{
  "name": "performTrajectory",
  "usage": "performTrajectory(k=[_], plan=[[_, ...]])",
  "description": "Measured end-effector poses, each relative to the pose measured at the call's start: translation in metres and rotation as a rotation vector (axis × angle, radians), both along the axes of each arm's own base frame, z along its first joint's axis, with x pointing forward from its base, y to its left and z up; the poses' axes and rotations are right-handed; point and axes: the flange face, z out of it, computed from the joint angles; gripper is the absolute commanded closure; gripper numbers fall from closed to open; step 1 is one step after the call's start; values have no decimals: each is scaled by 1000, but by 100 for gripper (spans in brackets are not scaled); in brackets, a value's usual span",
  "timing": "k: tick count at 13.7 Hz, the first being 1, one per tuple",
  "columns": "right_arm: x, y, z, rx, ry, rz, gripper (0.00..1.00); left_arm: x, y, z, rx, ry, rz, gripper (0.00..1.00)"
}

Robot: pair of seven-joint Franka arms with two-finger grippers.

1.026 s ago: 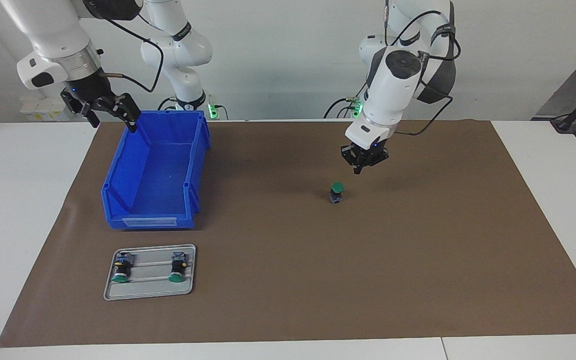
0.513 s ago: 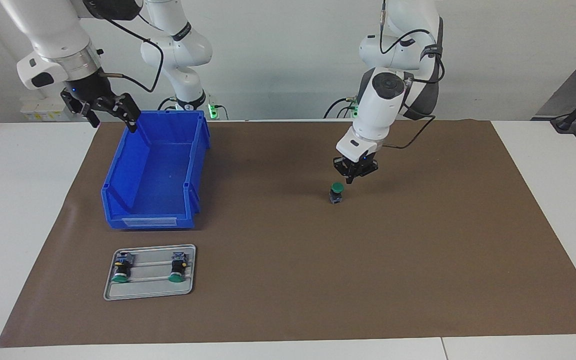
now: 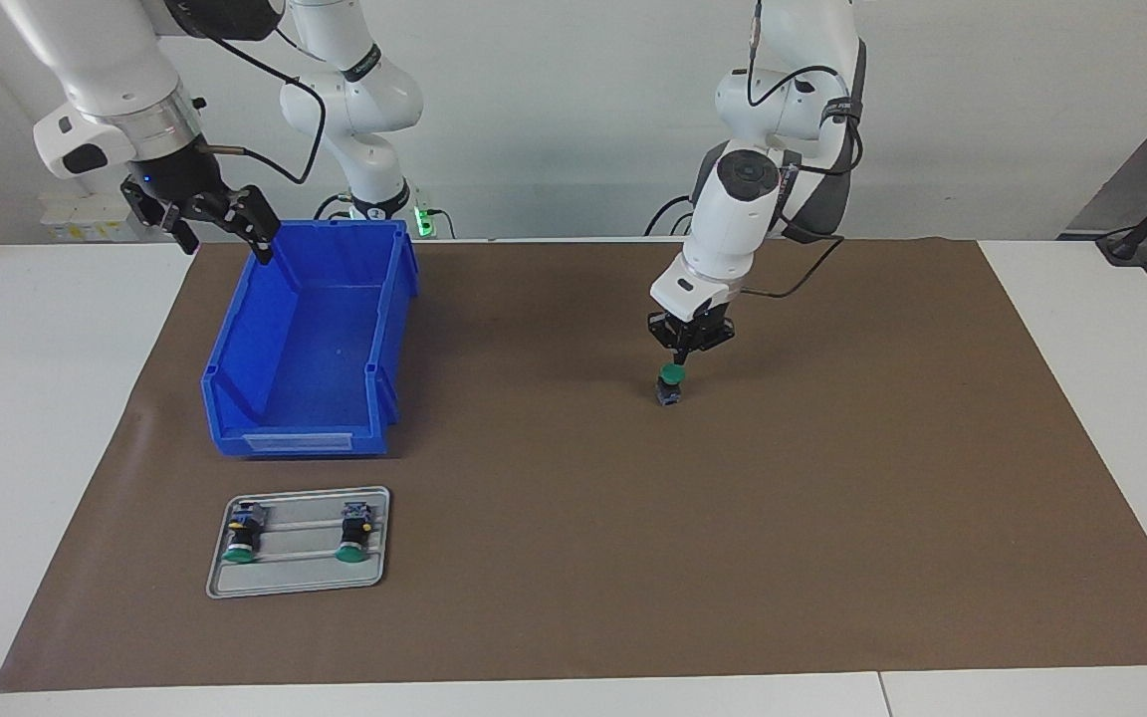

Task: Place and press button with both arms
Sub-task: 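Press down on the green button cap with the left gripper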

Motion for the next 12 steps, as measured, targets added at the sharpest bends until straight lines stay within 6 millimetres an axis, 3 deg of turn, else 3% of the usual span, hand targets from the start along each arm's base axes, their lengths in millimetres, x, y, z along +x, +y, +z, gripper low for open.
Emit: performTrajectory(k=[12], plan=[[0, 0, 0, 0, 0, 0, 0, -13, -7, -22, -6, -14, -6, 100]])
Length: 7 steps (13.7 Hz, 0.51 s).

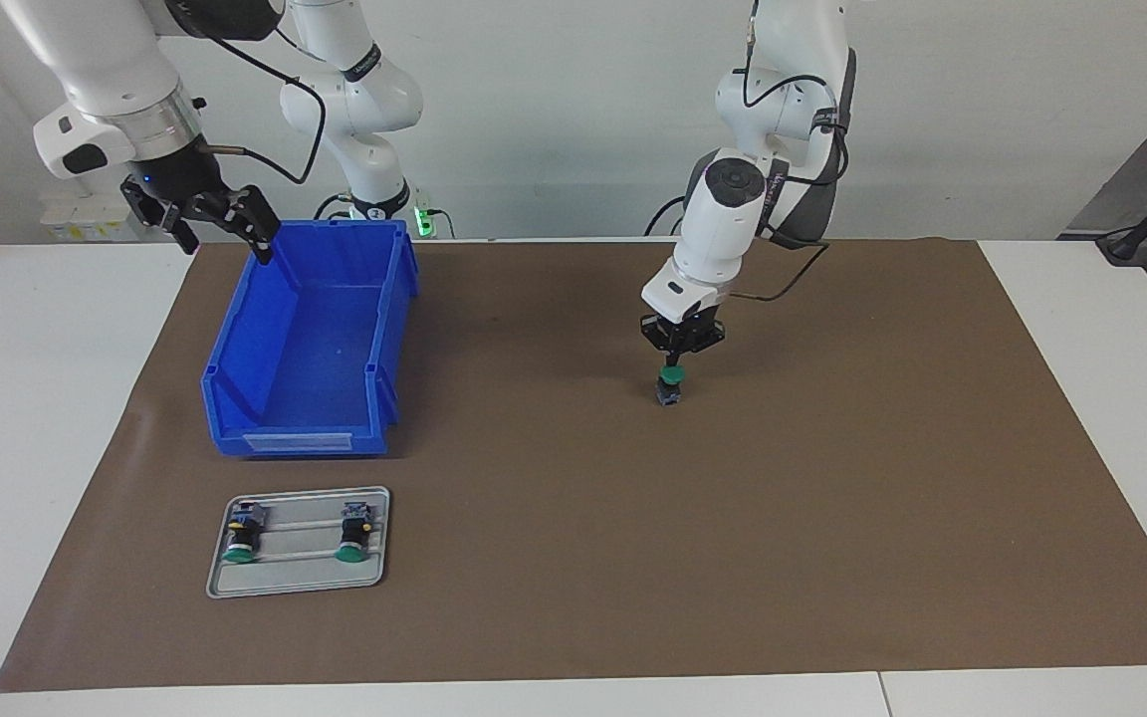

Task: Place and press button with both arms
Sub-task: 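Press down on the green button cap with the left gripper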

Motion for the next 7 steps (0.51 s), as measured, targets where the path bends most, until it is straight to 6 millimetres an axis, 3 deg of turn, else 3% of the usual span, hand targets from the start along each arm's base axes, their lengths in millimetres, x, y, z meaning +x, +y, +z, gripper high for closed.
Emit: performTrajectory(k=[7], plan=[[0, 0, 0, 0, 0, 0, 0, -4, 1, -10, -9, -19, 1, 100]])
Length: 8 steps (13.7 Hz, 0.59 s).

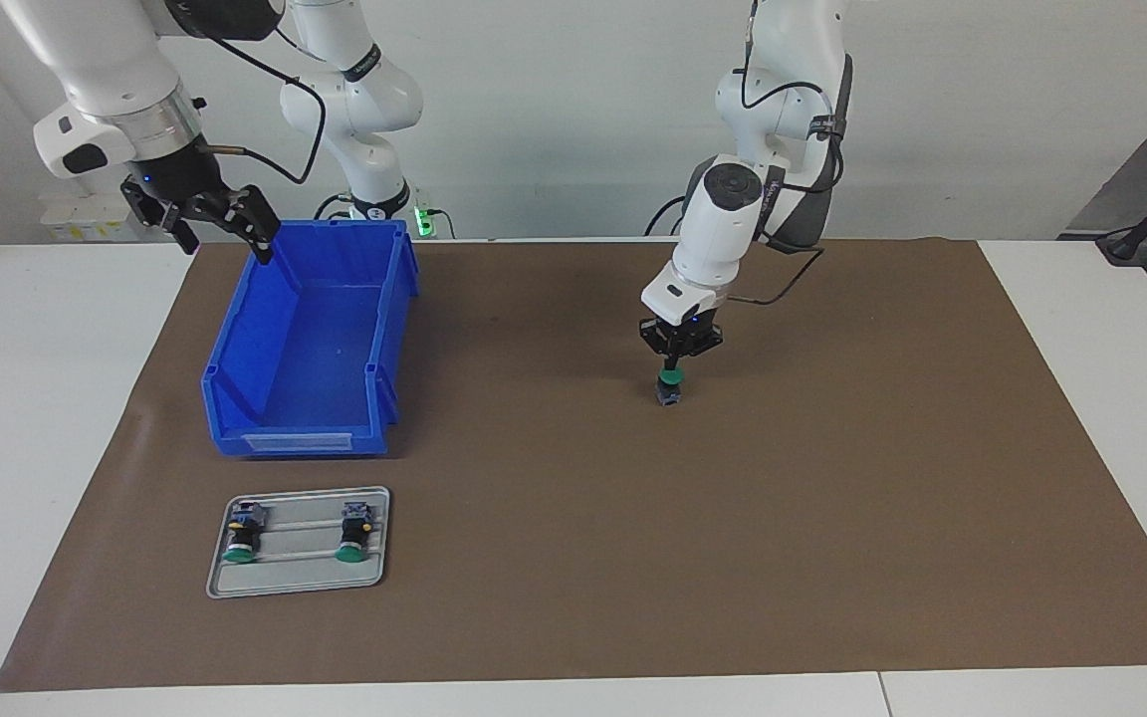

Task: Place and press button with both arms
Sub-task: 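Press down on the green button cap with the left gripper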

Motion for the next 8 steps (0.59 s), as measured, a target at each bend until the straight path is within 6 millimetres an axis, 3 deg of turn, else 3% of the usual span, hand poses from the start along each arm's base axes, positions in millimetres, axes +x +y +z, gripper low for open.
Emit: performTrajectory(k=[4, 8], plan=[[0, 0, 0, 0, 0, 0, 0, 2, 0, 3, 1, 3, 2, 100], [0, 0, 0, 0, 0, 0, 0, 26, 2, 47, 21, 50, 19, 100]])
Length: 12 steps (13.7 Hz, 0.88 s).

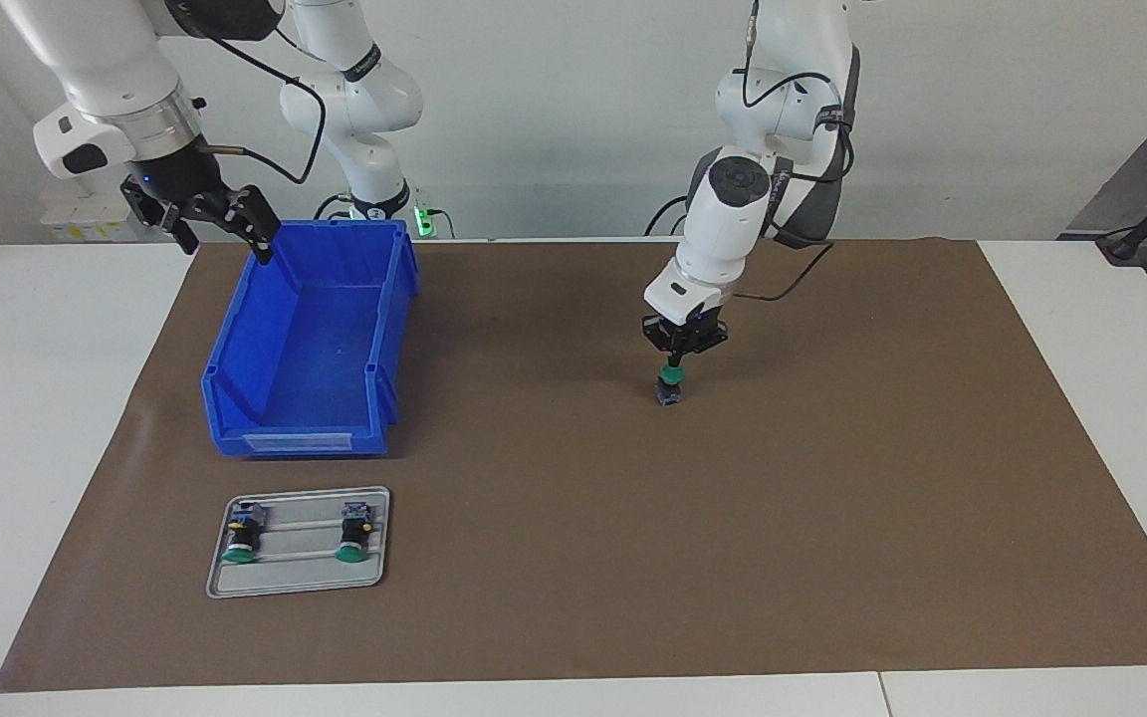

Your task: Place and press button with both arms

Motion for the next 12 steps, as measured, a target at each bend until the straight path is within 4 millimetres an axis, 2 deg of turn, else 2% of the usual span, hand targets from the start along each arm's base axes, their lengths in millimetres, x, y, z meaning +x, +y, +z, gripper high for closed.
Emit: performTrajectory(k=[2, 5, 9, 12], plan=[[0, 0, 0, 0, 0, 0, 0, 16, 13, 31, 7, 18, 28, 100], [0, 0, 0, 0, 0, 0, 0, 39, 52, 68, 20, 44, 71, 100], [0, 0, 0, 0, 0, 0, 0, 57, 122, 98, 74, 80, 47, 100], [0, 0, 0, 0, 0, 0, 0, 56, 191, 123, 74, 97, 18, 100]])
